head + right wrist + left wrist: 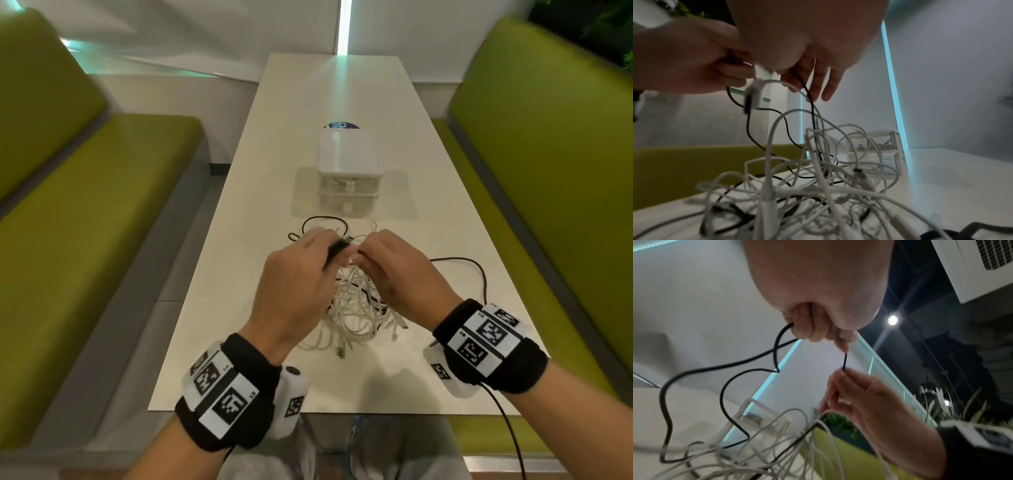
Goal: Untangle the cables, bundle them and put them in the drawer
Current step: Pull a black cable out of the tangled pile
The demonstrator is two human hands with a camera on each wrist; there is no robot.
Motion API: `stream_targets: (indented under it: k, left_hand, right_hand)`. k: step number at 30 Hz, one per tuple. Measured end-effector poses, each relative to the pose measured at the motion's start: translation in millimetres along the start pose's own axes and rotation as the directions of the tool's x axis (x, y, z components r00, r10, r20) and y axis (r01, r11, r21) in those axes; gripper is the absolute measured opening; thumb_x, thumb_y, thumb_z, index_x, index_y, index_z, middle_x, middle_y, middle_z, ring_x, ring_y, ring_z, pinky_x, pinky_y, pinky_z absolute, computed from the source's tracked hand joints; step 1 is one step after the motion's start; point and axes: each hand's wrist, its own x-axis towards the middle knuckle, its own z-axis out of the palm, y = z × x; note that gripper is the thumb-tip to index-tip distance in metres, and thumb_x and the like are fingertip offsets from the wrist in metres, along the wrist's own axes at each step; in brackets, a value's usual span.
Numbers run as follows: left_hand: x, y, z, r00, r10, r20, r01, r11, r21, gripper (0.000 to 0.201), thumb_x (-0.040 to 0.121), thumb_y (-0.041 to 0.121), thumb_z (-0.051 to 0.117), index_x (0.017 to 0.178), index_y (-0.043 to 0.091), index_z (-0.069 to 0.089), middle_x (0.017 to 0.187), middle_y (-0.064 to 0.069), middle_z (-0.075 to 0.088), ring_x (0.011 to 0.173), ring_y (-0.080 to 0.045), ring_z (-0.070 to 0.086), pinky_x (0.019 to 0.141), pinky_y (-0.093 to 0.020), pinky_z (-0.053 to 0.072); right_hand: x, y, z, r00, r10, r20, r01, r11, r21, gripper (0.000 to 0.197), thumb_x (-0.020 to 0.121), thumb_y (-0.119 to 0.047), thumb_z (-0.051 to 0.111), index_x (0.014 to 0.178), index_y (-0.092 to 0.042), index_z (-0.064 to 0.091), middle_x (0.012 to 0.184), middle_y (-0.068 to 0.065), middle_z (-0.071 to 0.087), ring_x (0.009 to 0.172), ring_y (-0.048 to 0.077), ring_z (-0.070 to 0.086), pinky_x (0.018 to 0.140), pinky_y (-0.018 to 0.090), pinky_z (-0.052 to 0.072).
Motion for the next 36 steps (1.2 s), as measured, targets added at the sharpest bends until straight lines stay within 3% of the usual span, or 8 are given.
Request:
stream_targets:
  k: [4, 8, 13, 16, 19, 26, 30, 36]
  left_hand:
    - [9.1, 7.2, -19.9, 0.975, -0.073, -0.208, 0.006, 0.952, -0.306, 0.038, 0.099, 0.041, 0.041, 0.08, 0.014, 0.06, 0.074, 0.011, 0.06, 0.063, -0.005, 0.054, 0.059, -0.019, 0.04]
    - [6.7, -4.6, -30.3, 0.885, -0.268, -0.38, 0.028, 0.847, -0.532, 0.028, 0.102, 0.035, 0.04, 0.079, 0.037, 0.057, 0.067, 0.018, 0.053, 0.054, -0.006, 0.041, 0.054, -0.027, 0.03]
    - [1.0, -27.4, -26.4, 0.905, -0.394, -0.159, 0.354, 0.907, -0.23, 0.024, 0.103, 0.034, 0.04, 0.096, 0.029, 0.062, 0.096, 0.013, 0.066, 0.069, 0.004, 0.052, 0.06, -0.016, 0.039]
    - [-2.0, -29.9, -22.8, 0.941, -0.333, -0.054, 0.333, 0.943, -0.017, 0.038, 0.101, 0.037, 0.036, 0.128, 0.022, 0.057, 0.123, 0.01, 0.059, 0.102, 0.003, 0.055, 0.083, -0.005, 0.04]
    - [-1.5, -12.6, -14.5, 0.966, -0.25, 0.066, 0.252, 0.967, -0.035, 0.046, 0.099, 0.046, 0.033, 0.136, 0.026, 0.051, 0.116, 0.012, 0.062, 0.1, 0.001, 0.058, 0.085, -0.015, 0.045]
    - [2.6, -15.7, -28.6, 0.988, -0.134, 0.073, 0.141, 0.985, -0.095, 0.031, 0.1, 0.04, 0.044, 0.082, 0.024, 0.063, 0.079, 0.01, 0.058, 0.065, -0.008, 0.055, 0.059, -0.023, 0.04]
    - [-2.5, -16.5, -39.7, 0.954, -0.123, 0.272, 0.149, 0.986, -0.077, 0.027, 0.099, 0.033, 0.048, 0.082, 0.025, 0.068, 0.075, 0.015, 0.053, 0.063, -0.005, 0.053, 0.057, -0.017, 0.031]
    - [-11.0, -12.9, -47.4, 0.958, -0.248, 0.144, 0.267, 0.954, -0.132, 0.028, 0.102, 0.032, 0.045, 0.089, 0.025, 0.068, 0.078, 0.009, 0.061, 0.069, -0.008, 0.056, 0.058, -0.025, 0.04]
  right_hand:
    - [5.9, -3.0, -6.2, 0.996, 0.084, -0.022, -0.083, 0.996, 0.038, 0.035, 0.101, -0.036, 0.035, 0.085, -0.008, 0.051, 0.078, -0.005, 0.046, 0.07, 0.013, 0.04, 0.059, 0.029, 0.037]
    - [4.8, -2.3, -4.6, 0.987, 0.158, -0.012, -0.157, 0.985, 0.065, 0.031, 0.101, -0.038, 0.036, 0.088, -0.013, 0.05, 0.077, -0.009, 0.047, 0.065, 0.012, 0.042, 0.058, 0.027, 0.035]
    - [-3.6, 4.3, 1.0, 0.971, 0.227, -0.079, -0.226, 0.974, 0.019, 0.034, 0.101, -0.04, 0.032, 0.083, -0.016, 0.047, 0.071, -0.01, 0.046, 0.065, 0.008, 0.04, 0.058, 0.024, 0.032]
    - [-4.4, -1.8, -4.3, 0.965, 0.24, -0.105, -0.231, 0.969, 0.085, 0.025, 0.1, -0.042, 0.033, 0.084, -0.025, 0.042, 0.058, -0.013, 0.038, 0.058, 0.004, 0.043, 0.052, 0.015, 0.033]
    - [-2.5, -10.9, -5.9, 0.969, 0.244, -0.032, -0.24, 0.967, 0.081, 0.027, 0.098, -0.048, 0.029, 0.086, -0.026, 0.04, 0.054, -0.009, 0.039, 0.052, 0.006, 0.044, 0.048, 0.017, 0.031]
    - [-14.8, -25.5, -24.2, 0.961, 0.187, 0.202, -0.257, 0.872, 0.417, 0.027, 0.098, -0.031, 0.054, 0.079, -0.015, 0.066, 0.059, 0.0, 0.06, 0.051, 0.015, 0.06, 0.053, 0.035, 0.051]
    - [-34.6, -35.3, -23.7, 0.844, 0.056, 0.534, -0.331, 0.837, 0.436, 0.021, 0.095, -0.025, 0.061, 0.081, -0.015, 0.074, 0.07, -0.005, 0.073, 0.064, 0.009, 0.067, 0.062, 0.018, 0.05]
    - [-59.9, -44.1, -13.8, 0.578, 0.024, 0.816, -0.408, 0.874, 0.264, 0.025, 0.093, -0.036, 0.062, 0.088, -0.015, 0.076, 0.071, -0.009, 0.071, 0.063, 0.005, 0.065, 0.064, 0.018, 0.048]
